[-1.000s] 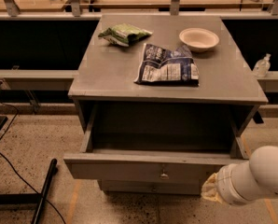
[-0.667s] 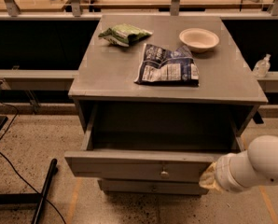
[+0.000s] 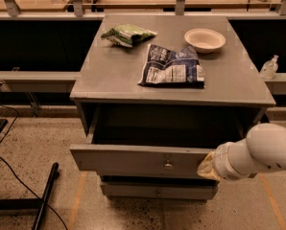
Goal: Close top drawer
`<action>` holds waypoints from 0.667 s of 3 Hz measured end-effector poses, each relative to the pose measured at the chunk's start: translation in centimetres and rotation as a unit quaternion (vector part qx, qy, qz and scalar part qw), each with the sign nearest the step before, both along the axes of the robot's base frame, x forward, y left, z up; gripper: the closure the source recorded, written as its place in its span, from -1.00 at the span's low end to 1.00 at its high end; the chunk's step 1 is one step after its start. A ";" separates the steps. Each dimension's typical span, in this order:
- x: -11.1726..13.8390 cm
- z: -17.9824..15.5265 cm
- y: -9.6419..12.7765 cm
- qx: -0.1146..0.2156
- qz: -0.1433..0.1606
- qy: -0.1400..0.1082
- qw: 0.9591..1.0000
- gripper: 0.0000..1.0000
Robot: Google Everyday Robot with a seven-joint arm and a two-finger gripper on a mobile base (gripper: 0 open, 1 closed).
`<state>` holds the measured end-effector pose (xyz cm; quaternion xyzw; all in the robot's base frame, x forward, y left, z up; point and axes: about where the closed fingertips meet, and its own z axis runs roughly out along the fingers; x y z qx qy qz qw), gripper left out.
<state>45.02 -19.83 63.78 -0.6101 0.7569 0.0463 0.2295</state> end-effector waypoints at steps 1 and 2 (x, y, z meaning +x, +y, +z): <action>1.2 0.2 0.3 0.003 -0.002 -0.004 1.000 1.00; 3.5 1.0 1.1 0.008 -0.003 -0.017 1.000 1.00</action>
Offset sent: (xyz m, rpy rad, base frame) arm 0.0689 0.0207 0.0226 0.0302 -0.0715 -0.0173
